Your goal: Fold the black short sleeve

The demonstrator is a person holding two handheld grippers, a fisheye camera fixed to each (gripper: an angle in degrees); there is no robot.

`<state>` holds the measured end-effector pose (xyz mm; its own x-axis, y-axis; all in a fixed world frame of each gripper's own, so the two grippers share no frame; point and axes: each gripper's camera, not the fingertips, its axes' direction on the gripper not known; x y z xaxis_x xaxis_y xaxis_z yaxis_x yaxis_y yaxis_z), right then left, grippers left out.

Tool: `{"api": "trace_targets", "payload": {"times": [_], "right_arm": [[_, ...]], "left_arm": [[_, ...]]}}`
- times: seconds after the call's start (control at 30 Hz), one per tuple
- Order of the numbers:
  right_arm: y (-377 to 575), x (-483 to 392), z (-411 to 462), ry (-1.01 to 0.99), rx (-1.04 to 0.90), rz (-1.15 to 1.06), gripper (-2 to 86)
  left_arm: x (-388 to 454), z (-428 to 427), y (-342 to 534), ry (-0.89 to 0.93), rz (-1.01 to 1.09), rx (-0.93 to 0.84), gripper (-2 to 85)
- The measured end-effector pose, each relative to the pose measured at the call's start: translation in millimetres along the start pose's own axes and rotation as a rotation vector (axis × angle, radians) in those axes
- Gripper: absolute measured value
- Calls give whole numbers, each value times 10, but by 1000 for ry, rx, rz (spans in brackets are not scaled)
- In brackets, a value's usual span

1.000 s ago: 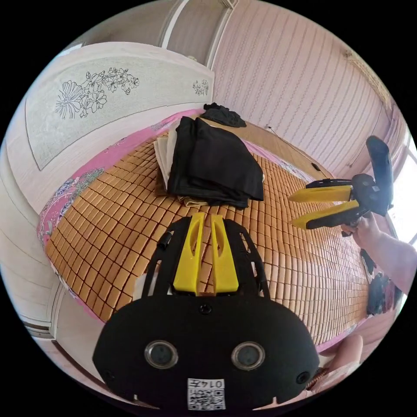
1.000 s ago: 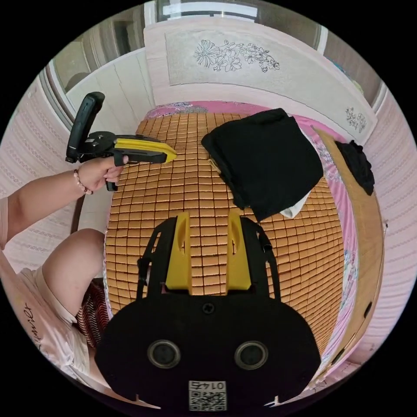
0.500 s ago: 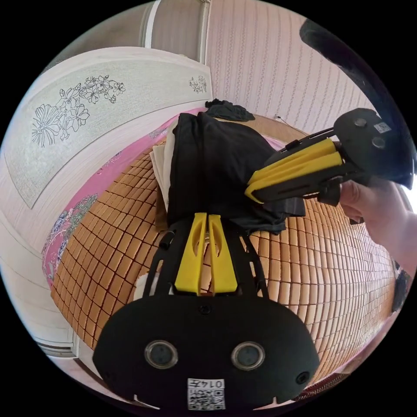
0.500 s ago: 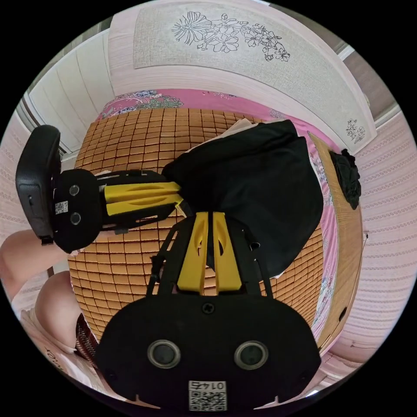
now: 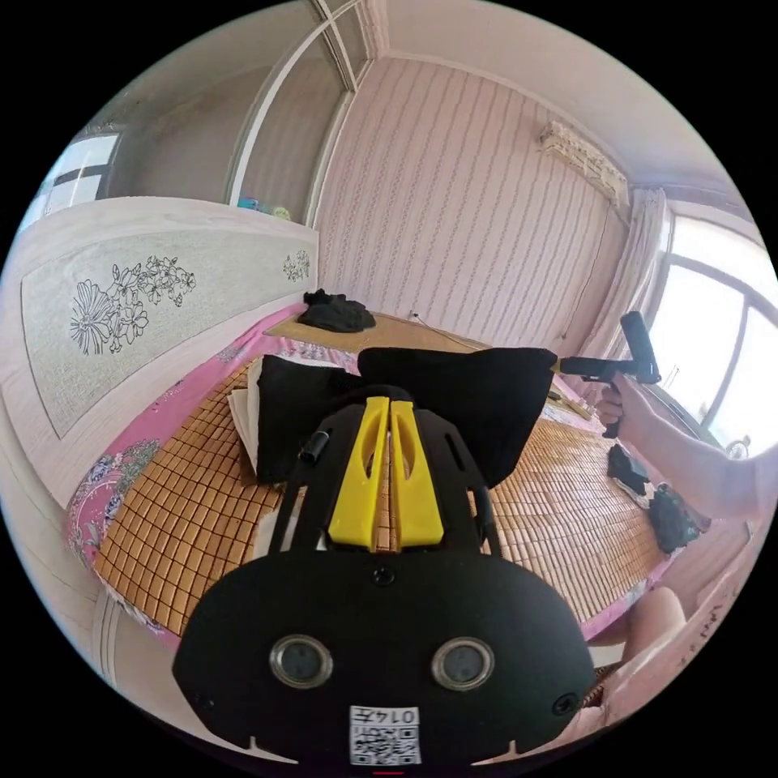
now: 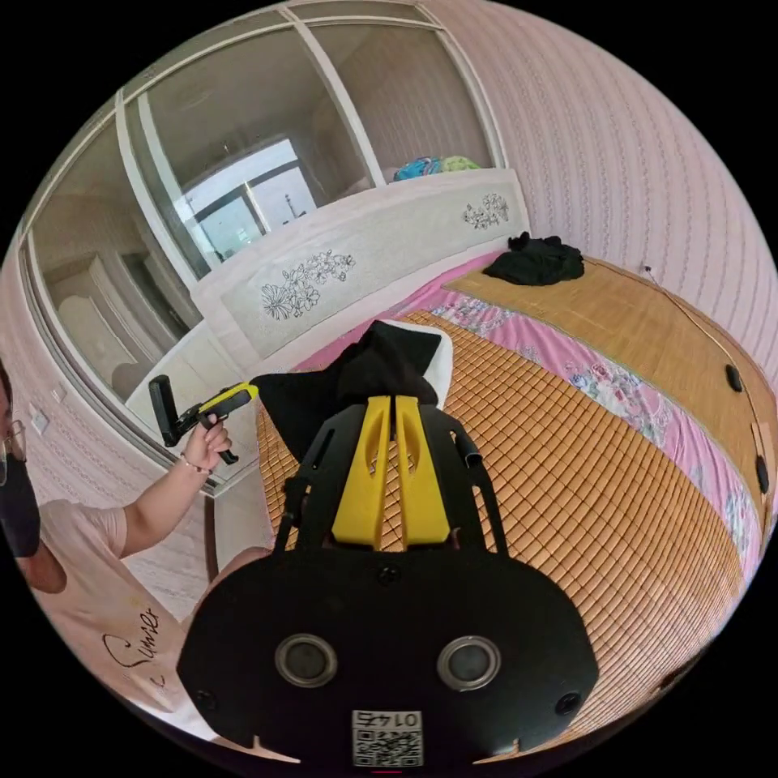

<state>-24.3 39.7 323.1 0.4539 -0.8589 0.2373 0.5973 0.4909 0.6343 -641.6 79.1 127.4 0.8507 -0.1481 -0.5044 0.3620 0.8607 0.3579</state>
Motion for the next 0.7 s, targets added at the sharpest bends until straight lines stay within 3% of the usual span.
{"api": "trace_targets", "payload": {"times": [0.13, 0.27, 0.37, 0.7], "right_arm": [[1657, 244, -557, 41, -98, 205, 6], [3523, 503, -604, 38, -258, 548, 13], [4412, 518, -727, 99, -262, 694, 29], [5027, 531, -632, 48, -201, 658, 135]], "left_arm": [[237, -378, 617, 160, -86, -136, -10], [423, -484, 1474, 187, -228, -348, -10], [450, -557, 1803, 159, -321, -418, -10], [674, -593, 1590, 86, -219, -467, -10]]}}
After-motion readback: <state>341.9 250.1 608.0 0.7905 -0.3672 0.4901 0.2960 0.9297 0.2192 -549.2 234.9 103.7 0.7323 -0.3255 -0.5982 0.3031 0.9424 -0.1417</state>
